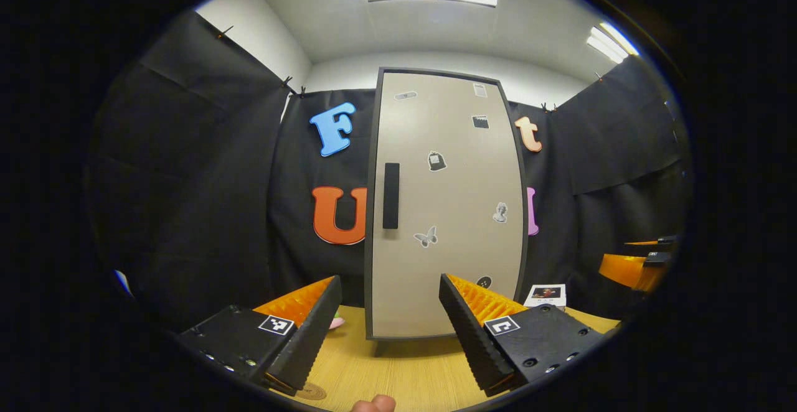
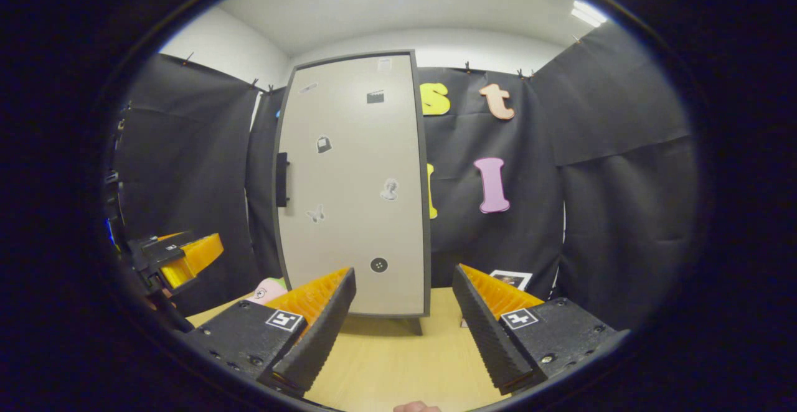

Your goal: Open the cabinet door with the right hand, grasp the bottle in the cabinet with the left hand and place it on the coaster, then close the cabinet door with the right hand.

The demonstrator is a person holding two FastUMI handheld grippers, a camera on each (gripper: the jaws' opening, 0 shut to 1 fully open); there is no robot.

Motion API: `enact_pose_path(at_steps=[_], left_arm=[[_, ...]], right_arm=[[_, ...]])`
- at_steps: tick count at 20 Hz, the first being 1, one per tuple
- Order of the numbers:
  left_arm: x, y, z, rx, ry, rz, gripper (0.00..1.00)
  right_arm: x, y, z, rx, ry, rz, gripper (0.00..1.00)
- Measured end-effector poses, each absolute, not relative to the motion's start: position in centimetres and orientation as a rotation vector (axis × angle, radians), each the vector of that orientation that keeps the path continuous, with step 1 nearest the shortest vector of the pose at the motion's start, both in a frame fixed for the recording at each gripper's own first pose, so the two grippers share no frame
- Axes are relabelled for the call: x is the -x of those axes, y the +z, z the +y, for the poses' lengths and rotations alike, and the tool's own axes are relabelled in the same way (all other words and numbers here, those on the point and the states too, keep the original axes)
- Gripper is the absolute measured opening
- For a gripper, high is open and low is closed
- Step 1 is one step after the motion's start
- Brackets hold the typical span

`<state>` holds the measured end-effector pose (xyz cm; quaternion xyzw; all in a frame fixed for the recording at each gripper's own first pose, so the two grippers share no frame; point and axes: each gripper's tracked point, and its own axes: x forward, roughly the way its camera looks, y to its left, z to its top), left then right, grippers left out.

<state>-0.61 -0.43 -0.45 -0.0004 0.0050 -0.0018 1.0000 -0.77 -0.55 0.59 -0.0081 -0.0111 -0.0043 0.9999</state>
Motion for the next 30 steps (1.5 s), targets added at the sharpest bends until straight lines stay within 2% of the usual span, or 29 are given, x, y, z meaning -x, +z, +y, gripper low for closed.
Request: enact_pose_path(at_steps=[14,20,22,24,25,30], left_arm=[[1.0,-0.8,-0.2,0.0,0.008,0.018,0.95],[1.4,-1.1,0.5,-0.003,0.02,0.018,0.95],[1.7,-1.0,0.8,-0.005,0.023,0.02,0.95],[2.0,-1.1,1.1,-0.006,0.029,0.024,0.95],[2.1,-1.2,1.2,-0.006,0.033,0.027,0.95],[3.2,-2.1,2.0,0.005,0.042,0.053,0.95]], right_arm=[[-0.8,1.4,1.0,0.035,0.053,-0.018,0.97],[-4.7,4.1,4.4,0.062,0.163,-0.055,1.0],[-6.5,5.3,6.4,0.078,0.217,-0.067,0.97],[-8.4,6.8,8.8,0.088,0.274,-0.082,1.0],[-9.5,7.5,10.0,0.088,0.299,-0.084,0.98],[-15.2,9.8,16.5,0.093,0.424,-0.073,1.0]])
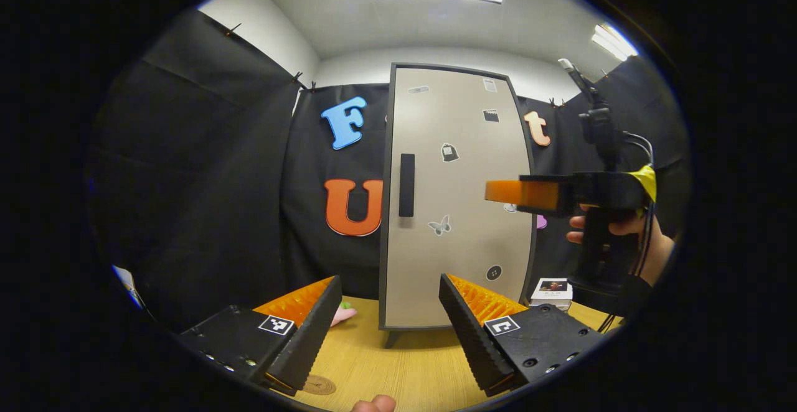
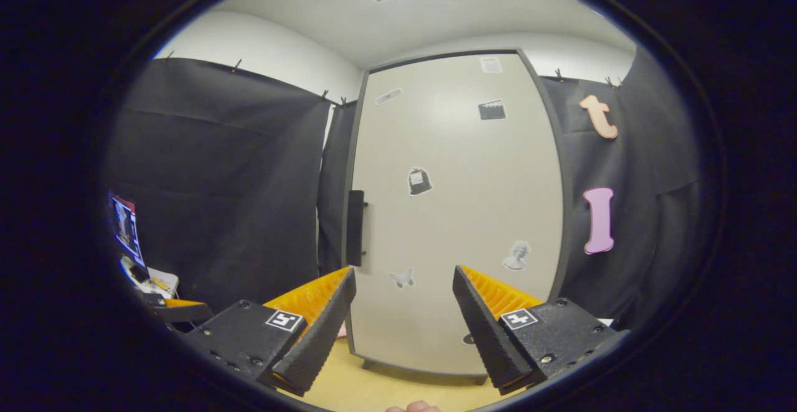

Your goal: Open the cabinet door with the right hand, grasp the bottle in the cabinet with the left hand and place it on the coaster, then close the cabinet door with the right hand.

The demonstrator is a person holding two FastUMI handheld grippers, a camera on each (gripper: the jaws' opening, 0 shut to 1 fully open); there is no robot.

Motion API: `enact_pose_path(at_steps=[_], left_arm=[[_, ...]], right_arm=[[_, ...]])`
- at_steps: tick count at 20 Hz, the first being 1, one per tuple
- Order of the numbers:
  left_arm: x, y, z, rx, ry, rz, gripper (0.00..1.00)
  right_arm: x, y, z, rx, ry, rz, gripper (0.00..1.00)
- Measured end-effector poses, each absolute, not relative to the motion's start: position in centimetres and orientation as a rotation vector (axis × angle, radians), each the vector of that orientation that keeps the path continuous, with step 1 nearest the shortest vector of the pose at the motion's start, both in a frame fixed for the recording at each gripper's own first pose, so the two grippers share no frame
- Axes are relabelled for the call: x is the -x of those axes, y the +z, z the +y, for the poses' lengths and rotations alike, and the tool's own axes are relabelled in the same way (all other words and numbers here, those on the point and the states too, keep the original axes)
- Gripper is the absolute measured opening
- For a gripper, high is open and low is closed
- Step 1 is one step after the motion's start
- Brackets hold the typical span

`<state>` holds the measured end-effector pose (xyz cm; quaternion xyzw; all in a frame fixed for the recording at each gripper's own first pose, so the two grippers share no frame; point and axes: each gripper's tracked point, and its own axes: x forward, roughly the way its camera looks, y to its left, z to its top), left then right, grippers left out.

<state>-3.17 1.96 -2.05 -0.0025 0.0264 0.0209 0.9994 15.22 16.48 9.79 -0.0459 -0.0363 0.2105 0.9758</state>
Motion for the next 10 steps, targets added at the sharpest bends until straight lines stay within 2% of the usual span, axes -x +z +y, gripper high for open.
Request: enact_pose_path(at_steps=[1,3,5,10], left_arm=[[3.2,-2.1,2.2,0.004,0.048,0.056,0.95],[3.3,-2.1,2.8,0.007,0.057,0.057,0.95],[3.4,-2.0,3.4,0.014,0.066,0.056,0.95],[3.8,-2.6,4.4,0.009,0.08,0.073,0.95]], right_arm=[[-16.3,9.9,17.9,0.084,0.451,-0.056,0.98],[-18.3,10.0,20.1,0.072,0.487,-0.023,1.0],[-20.4,10.1,22.1,0.087,0.493,-0.008,0.97],[-24.4,9.3,26.0,0.107,0.511,0.054,1.0]])
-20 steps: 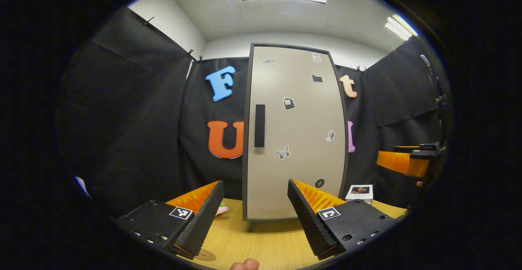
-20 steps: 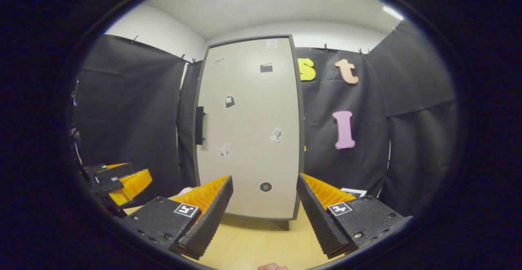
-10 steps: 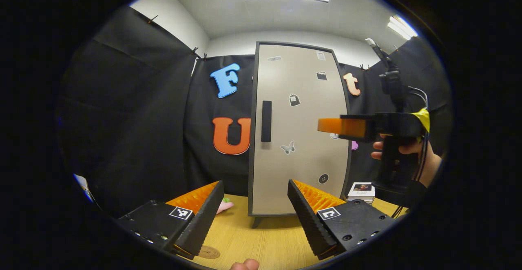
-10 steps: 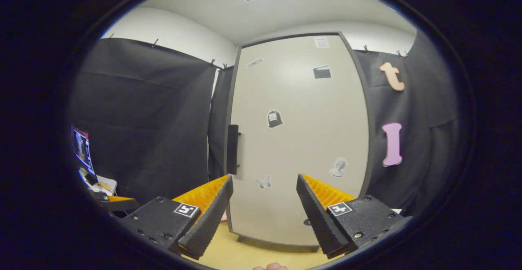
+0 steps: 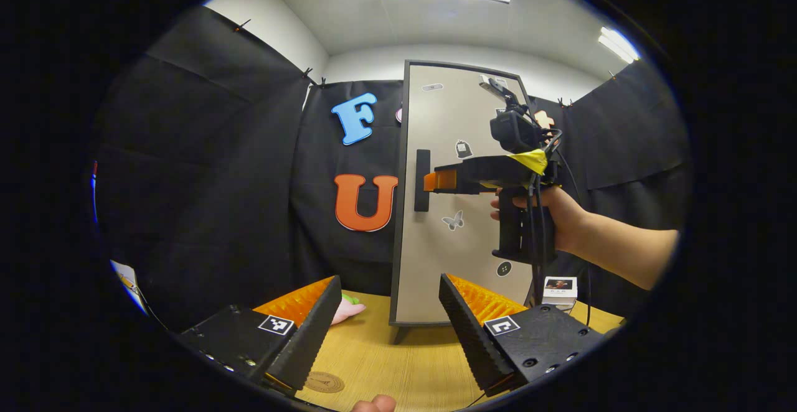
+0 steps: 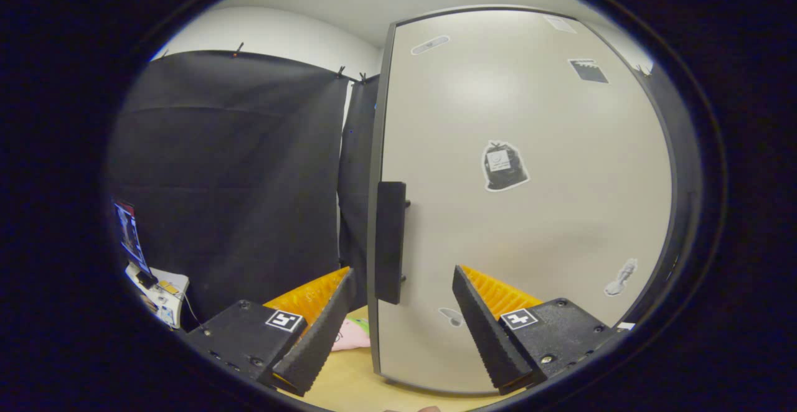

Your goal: Open the cabinet door with the right hand, grasp the bottle in the cabinet with the left hand and place it on the coaster, then close the cabinet door with the right hand.

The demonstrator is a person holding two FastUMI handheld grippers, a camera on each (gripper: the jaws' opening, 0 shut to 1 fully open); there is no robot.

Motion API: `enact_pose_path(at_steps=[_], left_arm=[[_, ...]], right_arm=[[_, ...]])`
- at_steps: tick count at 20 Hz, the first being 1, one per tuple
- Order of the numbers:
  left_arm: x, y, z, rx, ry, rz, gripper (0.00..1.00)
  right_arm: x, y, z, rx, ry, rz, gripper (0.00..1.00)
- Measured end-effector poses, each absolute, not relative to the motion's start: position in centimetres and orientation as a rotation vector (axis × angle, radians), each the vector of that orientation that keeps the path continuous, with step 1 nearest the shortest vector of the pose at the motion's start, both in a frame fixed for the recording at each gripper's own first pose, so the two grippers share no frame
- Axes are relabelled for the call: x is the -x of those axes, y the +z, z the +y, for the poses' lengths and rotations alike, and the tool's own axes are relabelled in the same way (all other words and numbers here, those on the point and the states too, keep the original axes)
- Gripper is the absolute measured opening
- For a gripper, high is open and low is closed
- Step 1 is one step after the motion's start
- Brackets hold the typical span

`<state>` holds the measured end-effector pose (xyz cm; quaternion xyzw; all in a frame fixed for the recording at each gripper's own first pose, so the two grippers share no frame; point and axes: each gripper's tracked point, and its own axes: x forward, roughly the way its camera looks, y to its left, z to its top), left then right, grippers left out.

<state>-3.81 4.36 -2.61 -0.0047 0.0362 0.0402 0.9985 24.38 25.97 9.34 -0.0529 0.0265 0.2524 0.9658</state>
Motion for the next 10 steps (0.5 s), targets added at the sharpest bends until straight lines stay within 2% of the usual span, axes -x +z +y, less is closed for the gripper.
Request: enact_pose_path(at_steps=[2,6,8,10], left_arm=[[4.0,-2.8,4.8,0.006,0.087,0.074,0.95],[4.0,-3.0,5.3,0.016,0.096,0.073,0.95],[4.2,-3.0,5.7,0.014,0.107,0.077,0.95],[4.3,-3.0,6.1,0.014,0.115,0.077,0.95]], right_arm=[[-25.4,9.3,27.4,0.099,0.521,0.062,1.0],[-26.9,9.4,28.5,0.132,0.5,0.056,0.91],[-27.3,9.5,28.9,0.137,0.493,0.053,0.85],[-27.7,9.8,28.9,0.147,0.472,0.039,0.73]])
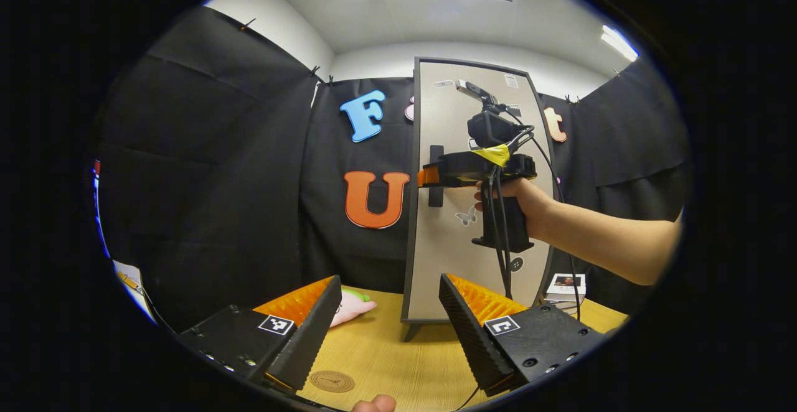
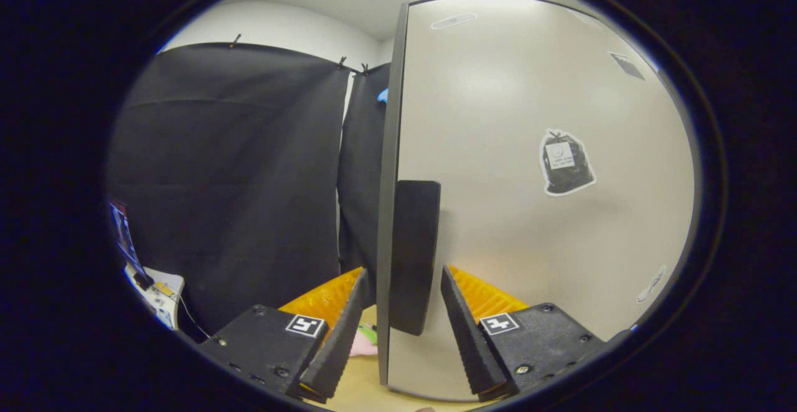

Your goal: Open the cabinet door with the right hand, grasp the bottle in the cabinet with the left hand and place it on the coaster, then close the cabinet door with the right hand.

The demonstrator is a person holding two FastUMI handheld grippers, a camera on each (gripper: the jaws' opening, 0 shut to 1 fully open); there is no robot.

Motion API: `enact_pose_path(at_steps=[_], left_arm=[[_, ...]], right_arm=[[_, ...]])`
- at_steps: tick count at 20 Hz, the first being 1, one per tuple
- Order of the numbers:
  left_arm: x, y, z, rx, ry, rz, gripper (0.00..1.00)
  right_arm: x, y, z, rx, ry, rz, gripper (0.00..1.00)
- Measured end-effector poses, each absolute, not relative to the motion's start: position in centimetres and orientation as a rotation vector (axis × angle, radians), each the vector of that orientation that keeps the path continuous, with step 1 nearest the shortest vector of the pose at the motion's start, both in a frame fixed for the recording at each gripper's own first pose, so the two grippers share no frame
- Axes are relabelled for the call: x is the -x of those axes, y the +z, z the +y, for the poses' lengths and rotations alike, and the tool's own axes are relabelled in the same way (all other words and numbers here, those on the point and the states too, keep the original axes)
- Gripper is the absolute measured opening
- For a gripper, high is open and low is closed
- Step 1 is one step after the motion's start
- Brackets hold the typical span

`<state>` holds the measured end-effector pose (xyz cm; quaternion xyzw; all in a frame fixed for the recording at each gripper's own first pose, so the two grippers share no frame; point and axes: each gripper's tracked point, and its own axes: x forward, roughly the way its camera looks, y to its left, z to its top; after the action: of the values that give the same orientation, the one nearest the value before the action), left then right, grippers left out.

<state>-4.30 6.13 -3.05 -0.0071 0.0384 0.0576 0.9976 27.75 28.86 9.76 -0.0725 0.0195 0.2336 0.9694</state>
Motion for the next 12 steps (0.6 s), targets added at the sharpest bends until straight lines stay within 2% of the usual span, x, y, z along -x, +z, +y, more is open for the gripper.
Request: enact_pose_path(at_steps=[4,6,7,8,9,12], left_arm=[[4.4,-3.1,7.1,0.019,0.13,0.075,0.95],[4.5,-3.3,7.5,0.019,0.137,0.076,0.95],[4.5,-3.2,7.6,0.021,0.139,0.078,0.95],[4.6,-3.2,7.7,0.022,0.141,0.078,0.95],[4.6,-3.2,7.9,0.022,0.142,0.078,0.95],[4.7,-3.0,8.2,0.026,0.145,0.069,0.95]], right_arm=[[-28.4,9.1,29.1,0.129,0.453,0.07,0.54],[-28.5,9.1,29.0,0.11,0.433,0.067,0.42],[-28.6,9.2,28.9,0.109,0.422,0.059,0.42],[-28.7,9.1,28.9,0.112,0.419,0.058,0.36],[-28.8,9.1,28.8,0.122,0.41,0.056,0.36],[-28.8,9.0,28.7,0.111,0.431,0.061,0.24]])
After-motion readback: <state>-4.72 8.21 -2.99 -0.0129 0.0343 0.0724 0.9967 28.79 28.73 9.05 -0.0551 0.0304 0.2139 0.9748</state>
